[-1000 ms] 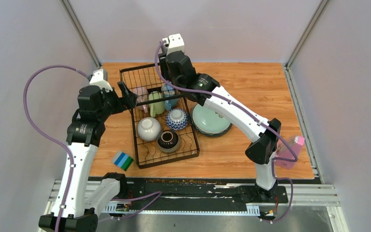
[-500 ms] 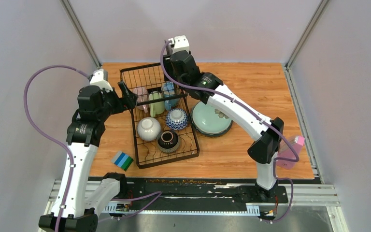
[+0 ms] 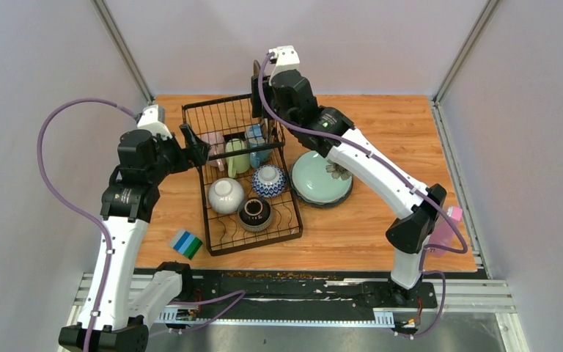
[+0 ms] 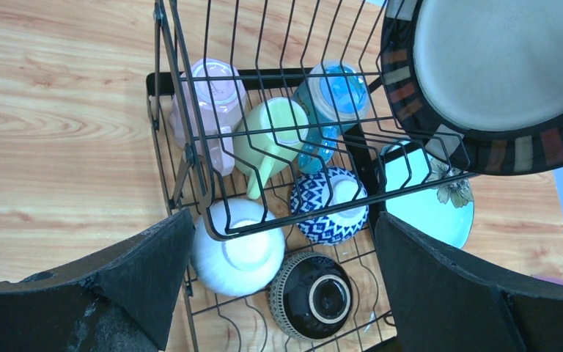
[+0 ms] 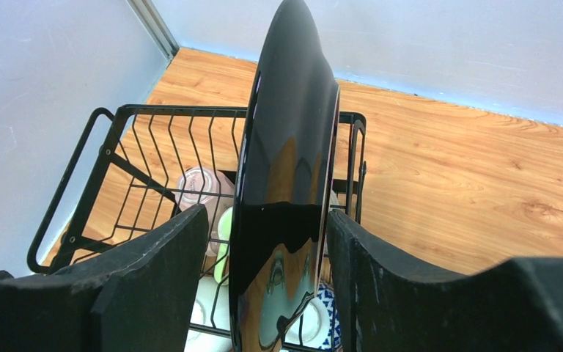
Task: Load the mixed dishes into the dish rack
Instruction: Insert the plate into the dish rack.
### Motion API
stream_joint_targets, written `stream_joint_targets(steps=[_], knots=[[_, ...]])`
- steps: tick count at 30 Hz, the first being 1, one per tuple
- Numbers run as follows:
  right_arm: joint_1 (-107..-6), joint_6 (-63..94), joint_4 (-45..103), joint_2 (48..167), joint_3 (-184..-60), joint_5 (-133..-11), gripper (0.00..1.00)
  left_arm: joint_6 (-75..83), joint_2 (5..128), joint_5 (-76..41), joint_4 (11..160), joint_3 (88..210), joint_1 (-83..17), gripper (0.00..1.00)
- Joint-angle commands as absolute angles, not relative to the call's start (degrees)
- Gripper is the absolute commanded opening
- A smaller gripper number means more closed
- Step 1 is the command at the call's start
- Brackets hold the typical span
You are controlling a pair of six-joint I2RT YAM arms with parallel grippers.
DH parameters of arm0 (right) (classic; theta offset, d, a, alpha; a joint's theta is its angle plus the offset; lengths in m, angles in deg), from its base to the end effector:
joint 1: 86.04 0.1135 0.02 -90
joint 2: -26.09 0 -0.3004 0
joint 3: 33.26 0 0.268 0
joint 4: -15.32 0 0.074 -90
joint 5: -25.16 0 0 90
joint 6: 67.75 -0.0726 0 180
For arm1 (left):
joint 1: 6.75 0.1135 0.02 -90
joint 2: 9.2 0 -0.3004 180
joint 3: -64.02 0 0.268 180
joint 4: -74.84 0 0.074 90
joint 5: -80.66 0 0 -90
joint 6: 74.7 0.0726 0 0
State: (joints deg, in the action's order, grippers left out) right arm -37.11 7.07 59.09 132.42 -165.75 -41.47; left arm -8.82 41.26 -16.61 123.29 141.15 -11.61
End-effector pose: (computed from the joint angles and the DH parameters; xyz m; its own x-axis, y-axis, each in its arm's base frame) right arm 0.3364 0.3423 0.4774 -0.3080 0.0124 -0.9513 -0.3761 0.9169 0.1338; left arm 0.2023 -0.0264 0.4113 -0.4196 -0.3711 -0.8284 0.0325 0.9059 -0.4223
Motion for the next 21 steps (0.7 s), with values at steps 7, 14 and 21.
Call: stream_joint_targets(steps=[7,14,21], knots=[[-37.34,5.47,58.3,126.97,-164.63,-45.08,0.63,-7.29,39.57,-21.56,123.84,147.7,-11.75,1.0],[-37.33,5.21,54.84,117.5,-158.75,-51.42,0.68,-6.96,37.67,-31.55,120.58,150.4,-11.76,1.0],[-37.67,5.34,46.74,103.52,-142.06,-48.05,0.69,-4.93,38.66,-29.9,122.4,154.49,-21.62,1.0]])
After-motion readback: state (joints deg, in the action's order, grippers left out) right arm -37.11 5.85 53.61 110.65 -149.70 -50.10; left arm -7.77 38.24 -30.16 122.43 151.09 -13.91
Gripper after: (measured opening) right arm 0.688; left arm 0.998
